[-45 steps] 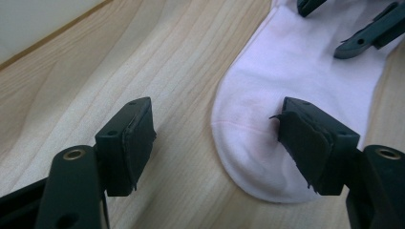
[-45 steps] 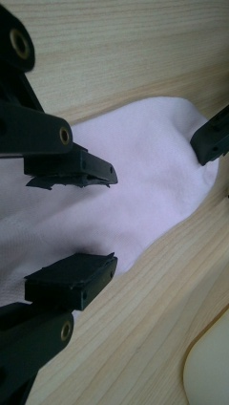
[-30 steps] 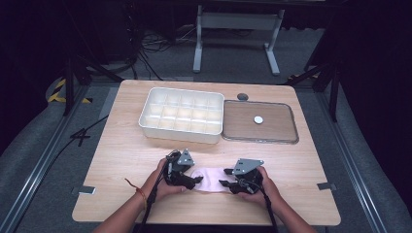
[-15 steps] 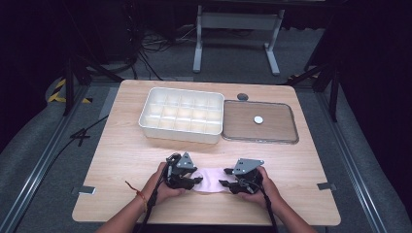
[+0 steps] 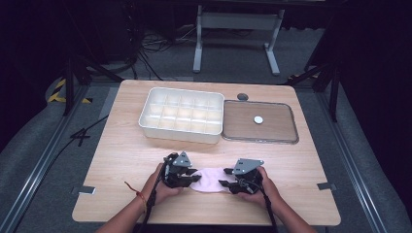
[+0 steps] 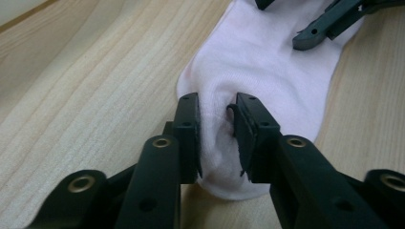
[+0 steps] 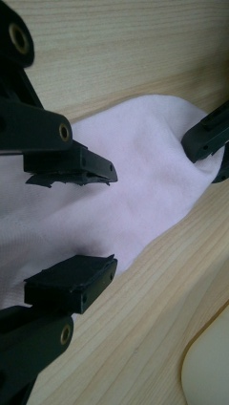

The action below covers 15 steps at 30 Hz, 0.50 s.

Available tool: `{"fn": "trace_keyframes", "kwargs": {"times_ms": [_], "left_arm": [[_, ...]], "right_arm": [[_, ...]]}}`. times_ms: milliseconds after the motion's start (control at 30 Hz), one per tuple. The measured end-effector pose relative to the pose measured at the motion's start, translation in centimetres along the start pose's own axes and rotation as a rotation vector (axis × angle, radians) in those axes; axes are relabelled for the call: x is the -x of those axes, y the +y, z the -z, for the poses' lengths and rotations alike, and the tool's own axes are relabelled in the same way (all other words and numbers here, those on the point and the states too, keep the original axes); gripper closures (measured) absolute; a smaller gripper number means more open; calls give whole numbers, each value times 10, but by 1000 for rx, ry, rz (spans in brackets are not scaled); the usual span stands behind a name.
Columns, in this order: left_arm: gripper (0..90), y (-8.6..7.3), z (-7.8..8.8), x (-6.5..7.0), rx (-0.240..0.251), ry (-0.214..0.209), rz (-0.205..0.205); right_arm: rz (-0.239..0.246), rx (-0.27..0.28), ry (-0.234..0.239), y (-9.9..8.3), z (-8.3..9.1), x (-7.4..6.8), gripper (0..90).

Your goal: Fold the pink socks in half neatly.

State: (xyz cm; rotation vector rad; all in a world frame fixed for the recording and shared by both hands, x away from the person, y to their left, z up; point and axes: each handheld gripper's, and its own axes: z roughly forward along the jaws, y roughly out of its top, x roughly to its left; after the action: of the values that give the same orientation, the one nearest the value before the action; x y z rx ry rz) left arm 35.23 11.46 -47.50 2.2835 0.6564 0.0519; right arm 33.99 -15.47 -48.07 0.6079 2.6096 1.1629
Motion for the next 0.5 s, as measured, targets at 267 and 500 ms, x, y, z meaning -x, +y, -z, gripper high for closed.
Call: {"fn": "trace_keyframes", "kwargs": {"times_ms": [267, 500], "left_arm": [[801, -2, 2, 0, -6, -20, 15], [811, -1, 5, 4, -20, 13, -22]], "right_arm": [[-24, 5, 6, 0, -2, 0, 525], [-20, 2, 6, 1, -2, 0, 524]]}}
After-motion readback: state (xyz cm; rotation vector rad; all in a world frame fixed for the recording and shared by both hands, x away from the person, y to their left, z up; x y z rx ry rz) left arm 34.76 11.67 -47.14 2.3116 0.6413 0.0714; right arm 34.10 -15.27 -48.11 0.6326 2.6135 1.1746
